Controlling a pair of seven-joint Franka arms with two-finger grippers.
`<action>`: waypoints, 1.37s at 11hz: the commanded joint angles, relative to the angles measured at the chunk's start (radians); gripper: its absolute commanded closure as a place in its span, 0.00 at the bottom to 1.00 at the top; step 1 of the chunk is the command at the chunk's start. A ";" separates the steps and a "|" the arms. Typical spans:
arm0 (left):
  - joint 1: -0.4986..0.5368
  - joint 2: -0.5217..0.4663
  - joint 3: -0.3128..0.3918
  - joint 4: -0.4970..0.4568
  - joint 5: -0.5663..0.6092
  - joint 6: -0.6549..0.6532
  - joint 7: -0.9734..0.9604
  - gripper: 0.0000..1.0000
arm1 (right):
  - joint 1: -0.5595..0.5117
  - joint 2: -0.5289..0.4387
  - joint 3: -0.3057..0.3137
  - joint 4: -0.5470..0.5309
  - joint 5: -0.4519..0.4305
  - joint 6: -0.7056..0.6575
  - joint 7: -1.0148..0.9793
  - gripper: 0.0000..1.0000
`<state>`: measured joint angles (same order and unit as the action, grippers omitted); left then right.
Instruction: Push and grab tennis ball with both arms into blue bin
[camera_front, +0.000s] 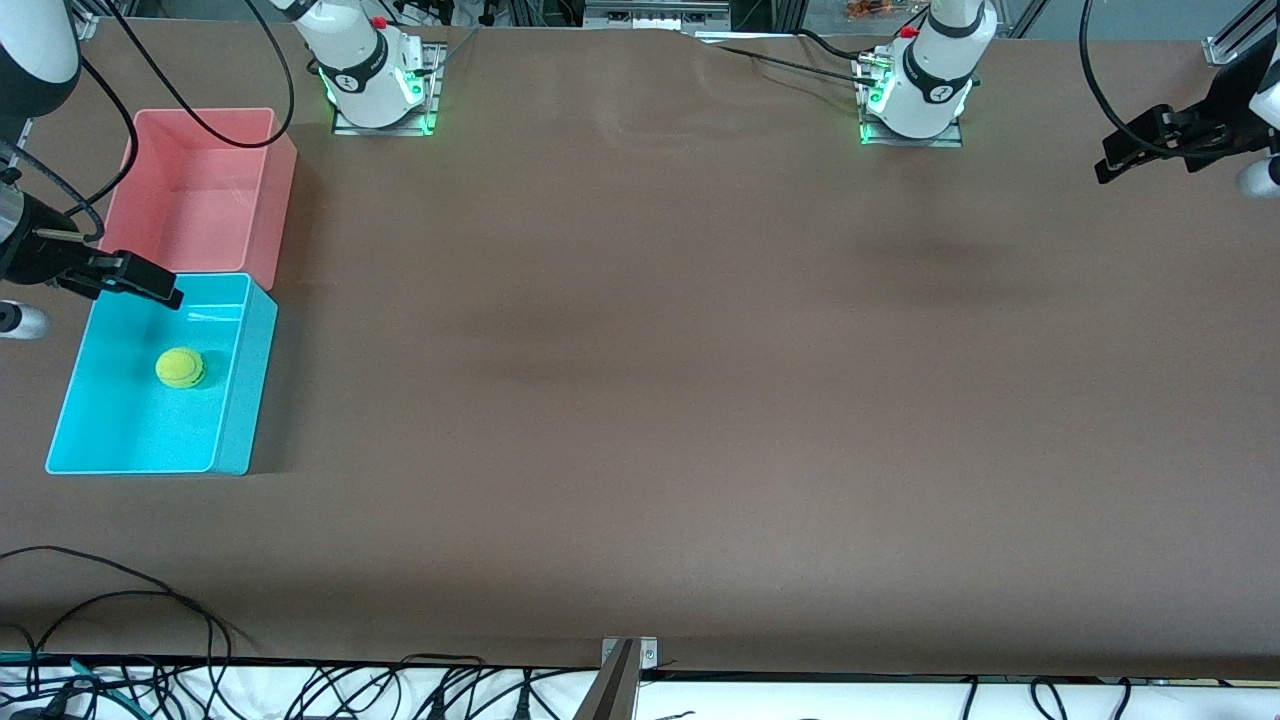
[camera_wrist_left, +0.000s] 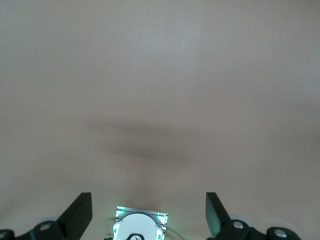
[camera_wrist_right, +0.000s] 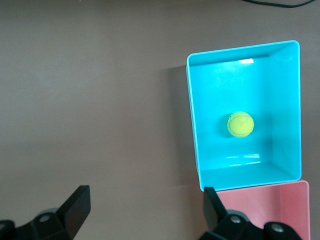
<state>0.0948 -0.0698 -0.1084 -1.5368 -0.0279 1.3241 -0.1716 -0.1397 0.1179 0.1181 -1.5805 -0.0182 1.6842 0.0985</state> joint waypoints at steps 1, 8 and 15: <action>-0.003 0.024 -0.040 0.030 0.038 -0.006 -0.002 0.00 | -0.004 -0.015 0.011 0.005 -0.016 -0.023 -0.010 0.00; 0.014 0.048 -0.024 0.038 0.066 0.056 0.000 0.00 | -0.006 -0.015 -0.009 0.050 -0.019 -0.069 -0.017 0.00; 0.011 0.056 -0.023 0.040 0.065 0.058 0.000 0.00 | 0.101 -0.030 -0.118 0.050 -0.011 -0.098 -0.005 0.00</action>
<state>0.1072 -0.0395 -0.1285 -1.5368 0.0110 1.3898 -0.1720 -0.0718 0.1047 0.0212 -1.5415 -0.0221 1.6133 0.0930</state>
